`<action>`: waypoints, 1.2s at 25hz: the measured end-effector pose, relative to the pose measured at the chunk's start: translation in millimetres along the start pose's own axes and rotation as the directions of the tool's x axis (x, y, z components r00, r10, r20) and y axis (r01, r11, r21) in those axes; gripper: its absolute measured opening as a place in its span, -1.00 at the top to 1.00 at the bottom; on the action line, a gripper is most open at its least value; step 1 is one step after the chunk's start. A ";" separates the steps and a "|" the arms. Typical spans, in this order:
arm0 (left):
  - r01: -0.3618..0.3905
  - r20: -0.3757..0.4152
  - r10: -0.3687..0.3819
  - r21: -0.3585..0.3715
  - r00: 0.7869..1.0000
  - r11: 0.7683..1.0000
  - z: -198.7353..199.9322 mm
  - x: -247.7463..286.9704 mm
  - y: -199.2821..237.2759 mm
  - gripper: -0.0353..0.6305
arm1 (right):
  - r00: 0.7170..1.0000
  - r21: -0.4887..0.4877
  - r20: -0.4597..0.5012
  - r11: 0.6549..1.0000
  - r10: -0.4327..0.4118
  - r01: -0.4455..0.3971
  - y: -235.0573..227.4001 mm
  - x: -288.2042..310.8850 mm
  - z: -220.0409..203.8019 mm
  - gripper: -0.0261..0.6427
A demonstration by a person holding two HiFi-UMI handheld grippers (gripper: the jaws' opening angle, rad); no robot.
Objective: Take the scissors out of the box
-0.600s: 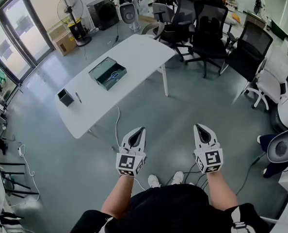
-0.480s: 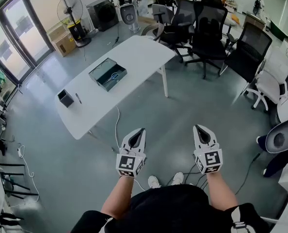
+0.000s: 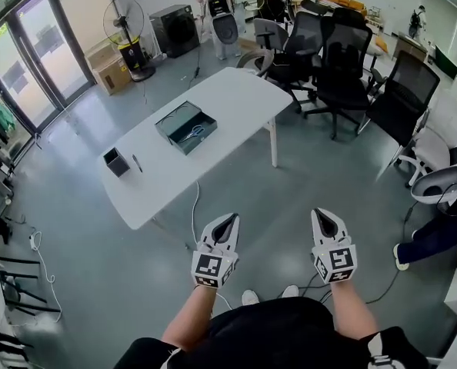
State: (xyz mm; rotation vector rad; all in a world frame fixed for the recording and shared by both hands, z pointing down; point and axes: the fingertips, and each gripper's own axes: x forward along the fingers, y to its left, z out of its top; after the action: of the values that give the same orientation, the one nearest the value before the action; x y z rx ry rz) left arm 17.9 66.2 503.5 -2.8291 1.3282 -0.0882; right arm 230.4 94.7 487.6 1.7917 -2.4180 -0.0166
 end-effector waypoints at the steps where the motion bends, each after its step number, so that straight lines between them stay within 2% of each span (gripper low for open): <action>1: 0.000 -0.002 0.000 0.000 1.000 1.000 -0.6 -1.7 4.7 0.87 | 1.000 0.000 -0.002 1.000 0.003 -0.003 4.5 3.4 0.4 0.91; 8: -0.015 -0.009 0.015 0.003 1.000 1.000 -5.6 -6.3 36.5 0.87 | 1.000 -0.013 -0.015 1.000 0.023 -0.023 26.1 29.5 -0.1 0.91; 14: -0.053 -0.022 0.053 -0.009 0.998 0.999 -17.0 6.7 65.8 0.87 | 0.999 -0.016 -0.019 0.999 0.039 -0.039 23.2 64.5 -3.1 0.91; 25: -0.121 -0.074 0.119 -0.021 0.990 0.992 -30.6 87.1 115.2 0.87 | 0.996 -0.011 -0.013 0.996 0.083 -0.083 -34.3 163.3 -0.6 0.91; 30: -0.154 -0.102 0.151 -0.023 0.983 0.988 -30.0 134.6 133.1 0.87 | 0.991 -0.019 -0.028 0.991 0.129 -0.130 -65.2 212.3 2.3 0.90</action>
State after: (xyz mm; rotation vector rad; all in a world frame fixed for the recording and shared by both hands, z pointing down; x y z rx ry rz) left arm -0.3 -122.1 534.5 -2.7691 1.5740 -0.2119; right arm 231.6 -127.1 500.8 1.6118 -2.5000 -0.0049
